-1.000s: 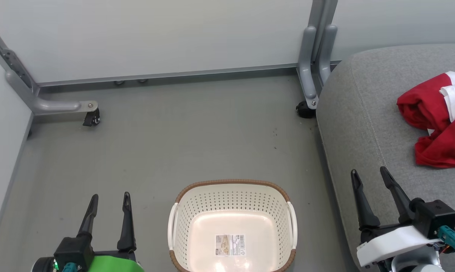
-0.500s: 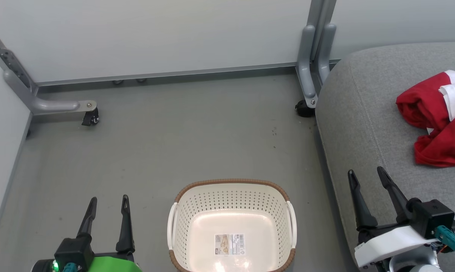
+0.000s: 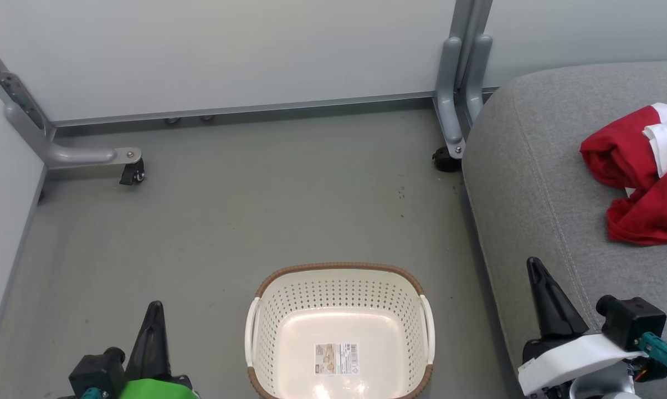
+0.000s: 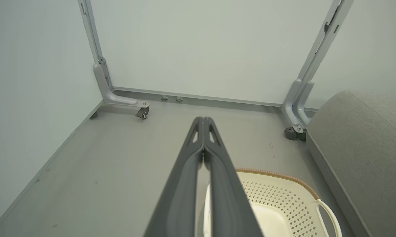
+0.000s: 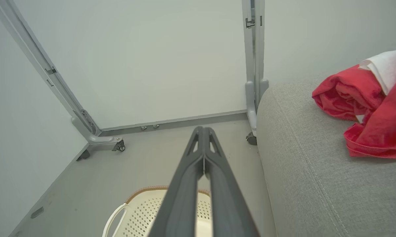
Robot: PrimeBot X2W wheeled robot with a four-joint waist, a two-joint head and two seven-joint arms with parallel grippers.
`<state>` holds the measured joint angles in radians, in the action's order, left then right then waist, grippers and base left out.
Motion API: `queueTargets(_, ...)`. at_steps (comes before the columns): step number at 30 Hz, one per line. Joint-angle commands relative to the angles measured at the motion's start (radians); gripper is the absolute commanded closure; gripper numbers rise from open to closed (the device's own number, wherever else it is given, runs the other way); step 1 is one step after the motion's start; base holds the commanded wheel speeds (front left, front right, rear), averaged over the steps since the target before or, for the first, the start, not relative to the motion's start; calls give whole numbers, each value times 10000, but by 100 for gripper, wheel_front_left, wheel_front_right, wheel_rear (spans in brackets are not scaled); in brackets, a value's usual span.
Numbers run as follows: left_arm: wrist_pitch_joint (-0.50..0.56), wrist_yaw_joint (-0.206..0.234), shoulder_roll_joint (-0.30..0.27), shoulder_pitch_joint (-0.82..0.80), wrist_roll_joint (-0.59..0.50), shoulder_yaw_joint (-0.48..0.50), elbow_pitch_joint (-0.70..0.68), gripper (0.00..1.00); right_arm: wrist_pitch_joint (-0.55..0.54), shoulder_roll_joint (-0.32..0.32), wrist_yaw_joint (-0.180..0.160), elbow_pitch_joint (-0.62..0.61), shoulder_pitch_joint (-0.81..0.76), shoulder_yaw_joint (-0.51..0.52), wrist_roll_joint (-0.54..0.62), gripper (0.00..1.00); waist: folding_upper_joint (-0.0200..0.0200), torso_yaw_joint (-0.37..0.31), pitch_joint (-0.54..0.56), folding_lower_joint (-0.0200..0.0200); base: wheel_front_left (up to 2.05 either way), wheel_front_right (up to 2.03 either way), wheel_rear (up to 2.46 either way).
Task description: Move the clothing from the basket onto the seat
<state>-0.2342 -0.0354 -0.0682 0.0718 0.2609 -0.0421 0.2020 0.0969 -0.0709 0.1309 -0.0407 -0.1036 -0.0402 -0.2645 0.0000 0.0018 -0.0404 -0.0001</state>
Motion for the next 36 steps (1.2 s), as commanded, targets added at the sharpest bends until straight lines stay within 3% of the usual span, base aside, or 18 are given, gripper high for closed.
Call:
queueTargets(1, 99, -64, 9, -206, 512, 99, -104, 100, -60, -58, 0, -45, 150, 47, -549, 100, 0, 0, 6, 1, 0, 0, 0)
queueTargets(36, 1509, -449, 70, -908, 5975, 708, 86, 100, -644, -219, -1, 1165, 1028, 334, -6268, 100, 0, -6, 113, 1, 0, 0, 0)
